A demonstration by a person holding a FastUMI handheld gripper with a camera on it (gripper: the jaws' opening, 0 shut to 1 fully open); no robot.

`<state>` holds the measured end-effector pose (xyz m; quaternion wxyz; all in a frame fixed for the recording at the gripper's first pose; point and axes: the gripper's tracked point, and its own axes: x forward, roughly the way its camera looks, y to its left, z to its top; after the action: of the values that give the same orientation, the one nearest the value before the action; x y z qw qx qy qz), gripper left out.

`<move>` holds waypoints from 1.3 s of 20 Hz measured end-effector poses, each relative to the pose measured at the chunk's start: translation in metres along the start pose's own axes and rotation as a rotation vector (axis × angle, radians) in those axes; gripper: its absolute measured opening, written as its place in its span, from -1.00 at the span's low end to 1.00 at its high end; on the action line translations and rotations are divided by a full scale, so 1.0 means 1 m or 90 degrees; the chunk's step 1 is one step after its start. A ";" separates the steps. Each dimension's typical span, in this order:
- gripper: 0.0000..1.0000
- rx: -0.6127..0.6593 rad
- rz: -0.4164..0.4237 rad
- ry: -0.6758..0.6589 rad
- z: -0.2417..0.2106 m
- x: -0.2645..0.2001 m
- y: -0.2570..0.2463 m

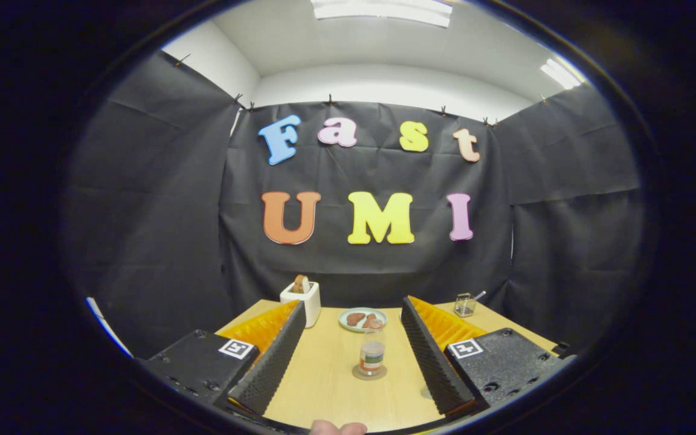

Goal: Take the bottle from table, then pour the juice into the cup, finally place the bottle on the coaster

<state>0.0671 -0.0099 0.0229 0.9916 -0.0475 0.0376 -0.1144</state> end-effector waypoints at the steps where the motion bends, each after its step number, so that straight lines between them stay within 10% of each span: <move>1: 1.00 0.003 0.004 -0.003 0.003 -0.012 0.003; 26: 1.00 0.042 0.060 -0.049 -0.004 -0.096 0.003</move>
<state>-0.0260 0.0145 0.0247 0.9976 -0.0172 -0.0022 -0.0665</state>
